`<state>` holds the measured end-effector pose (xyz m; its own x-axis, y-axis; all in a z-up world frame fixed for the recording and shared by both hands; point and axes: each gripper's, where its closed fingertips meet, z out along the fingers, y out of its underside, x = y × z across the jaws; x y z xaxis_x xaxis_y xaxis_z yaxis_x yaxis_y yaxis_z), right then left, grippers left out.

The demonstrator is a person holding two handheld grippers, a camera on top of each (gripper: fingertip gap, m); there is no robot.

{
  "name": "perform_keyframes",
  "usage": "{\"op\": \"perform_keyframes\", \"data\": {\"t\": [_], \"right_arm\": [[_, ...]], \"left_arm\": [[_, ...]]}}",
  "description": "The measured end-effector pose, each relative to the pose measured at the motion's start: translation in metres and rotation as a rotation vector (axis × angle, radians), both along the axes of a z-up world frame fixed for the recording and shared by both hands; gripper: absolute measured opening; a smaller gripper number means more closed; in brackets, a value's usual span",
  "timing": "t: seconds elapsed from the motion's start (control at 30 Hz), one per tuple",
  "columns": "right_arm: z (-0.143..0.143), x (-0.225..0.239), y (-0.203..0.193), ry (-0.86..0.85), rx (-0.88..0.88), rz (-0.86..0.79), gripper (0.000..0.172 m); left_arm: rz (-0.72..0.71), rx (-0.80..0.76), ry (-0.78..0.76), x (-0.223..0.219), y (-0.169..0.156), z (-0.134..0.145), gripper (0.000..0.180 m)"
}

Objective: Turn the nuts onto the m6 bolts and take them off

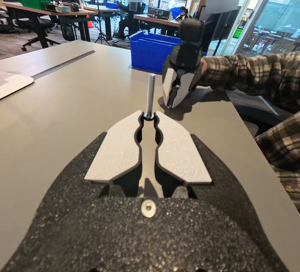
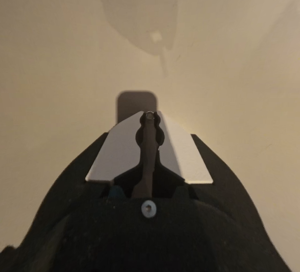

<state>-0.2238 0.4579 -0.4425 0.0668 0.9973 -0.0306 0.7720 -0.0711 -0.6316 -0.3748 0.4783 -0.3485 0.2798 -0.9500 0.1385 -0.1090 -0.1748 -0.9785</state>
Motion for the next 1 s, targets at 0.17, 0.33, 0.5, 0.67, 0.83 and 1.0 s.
{"op": "perform_keyframes", "data": {"t": [0.17,0.33,0.5,0.67,0.83,1.0], "right_arm": [[0.074,-0.041,0.016,0.130,0.058,0.028,0.009],[0.133,-0.099,0.014,0.143,0.132,0.188,0.010],[0.145,-0.133,0.007,0.116,0.134,0.302,0.009],[0.142,-0.143,0.000,0.091,0.109,0.360,0.010],[0.140,-0.144,-0.002,0.105,0.090,0.367,0.010],[0.136,-0.141,-0.002,0.078,0.108,0.379,0.010]], "left_arm": [[-0.043,0.016,0.036,0.013,-0.010,-0.006,0.010],[-0.073,0.022,0.061,0.022,-0.019,-0.010,0.010],[-0.077,0.030,0.065,0.024,-0.021,-0.009,0.010],[-0.066,0.043,0.060,0.022,-0.021,-0.005,0.010],[-0.059,0.050,0.063,0.021,-0.020,-0.003,0.010],[-0.045,0.042,0.098,0.022,-0.019,-0.008,0.010]]}}
